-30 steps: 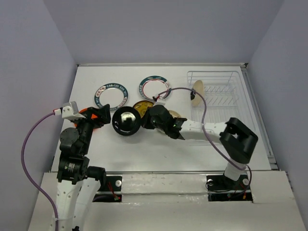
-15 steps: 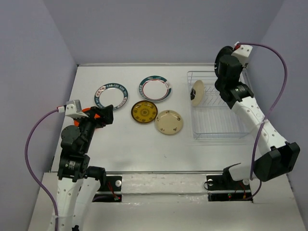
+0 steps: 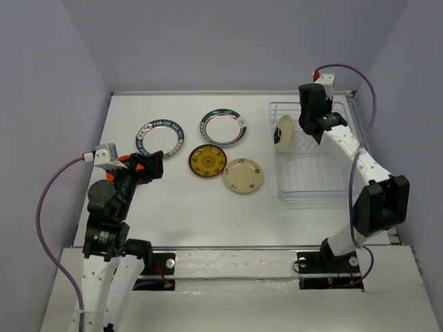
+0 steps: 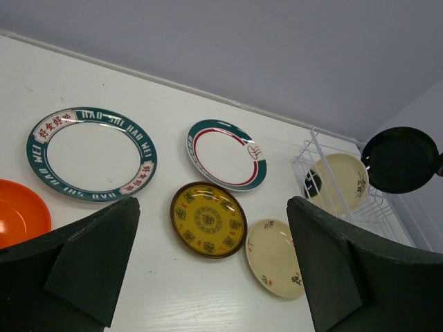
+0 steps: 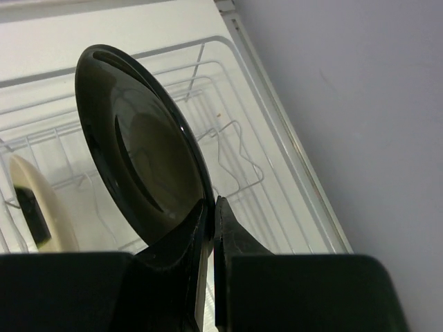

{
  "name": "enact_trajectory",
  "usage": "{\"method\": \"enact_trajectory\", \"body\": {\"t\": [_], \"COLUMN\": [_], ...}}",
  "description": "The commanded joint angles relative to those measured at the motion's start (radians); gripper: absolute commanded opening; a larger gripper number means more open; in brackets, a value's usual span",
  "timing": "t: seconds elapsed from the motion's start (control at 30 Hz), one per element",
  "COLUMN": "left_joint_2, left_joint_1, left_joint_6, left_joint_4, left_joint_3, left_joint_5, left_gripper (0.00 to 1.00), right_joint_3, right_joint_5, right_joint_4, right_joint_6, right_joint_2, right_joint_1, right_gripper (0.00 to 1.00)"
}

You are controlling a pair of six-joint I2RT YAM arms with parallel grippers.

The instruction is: Load the plates into the dish rack

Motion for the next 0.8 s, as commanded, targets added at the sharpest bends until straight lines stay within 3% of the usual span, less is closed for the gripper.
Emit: {"method": "enact_trajectory", "body": {"t": [0.0,0.77], "left_joint_2": [0.012,0.009], "left_joint_1": [0.003,0.005], "left_joint_6": [0.012,0.012], "left_joint_4": [0.047,0.046], "left_joint_3": [0.039,0.039], "left_joint_5": [0.025,0.020], "left_gripper": [0.99,0.99], "right_joint_3": [0.027,-0.028], "right_joint_5": [-0.009,-0.023], "right_joint_4": [-0.018,-0.073], "right_joint_6": [0.041,0.165], "right_joint_2": [-0.023,0.091], "right_joint_1": [0.023,0.106], "right_gripper": [0.07,0.07]}}
